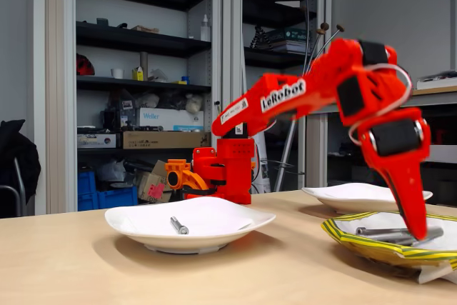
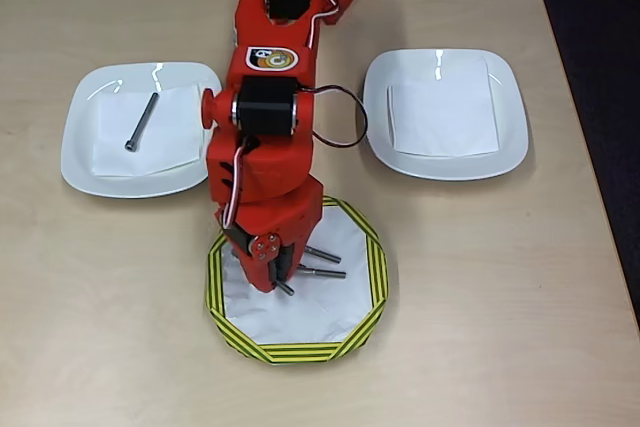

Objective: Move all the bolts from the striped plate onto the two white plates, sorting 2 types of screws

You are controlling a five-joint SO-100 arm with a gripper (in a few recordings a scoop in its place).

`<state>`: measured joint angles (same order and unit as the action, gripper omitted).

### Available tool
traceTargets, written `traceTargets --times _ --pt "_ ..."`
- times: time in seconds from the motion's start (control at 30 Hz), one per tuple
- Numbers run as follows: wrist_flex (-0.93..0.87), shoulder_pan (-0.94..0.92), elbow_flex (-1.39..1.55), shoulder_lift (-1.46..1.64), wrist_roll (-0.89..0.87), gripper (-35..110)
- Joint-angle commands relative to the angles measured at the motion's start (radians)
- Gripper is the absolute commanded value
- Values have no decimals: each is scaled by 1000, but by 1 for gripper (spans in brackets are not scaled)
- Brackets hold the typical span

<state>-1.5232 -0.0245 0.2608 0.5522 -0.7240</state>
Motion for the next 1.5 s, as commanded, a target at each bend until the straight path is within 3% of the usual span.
traceTargets --times 0.0,0.83,1.23,1.4,1.47 --pt "-2 -43 137 201 12 0" --pt "-57 -334 896 813 173 0" --pt "-31 -629 1062 785 278 0" --pt "-28 -666 1057 710 242 0" --pt "-29 -658 1058 695 238 8"
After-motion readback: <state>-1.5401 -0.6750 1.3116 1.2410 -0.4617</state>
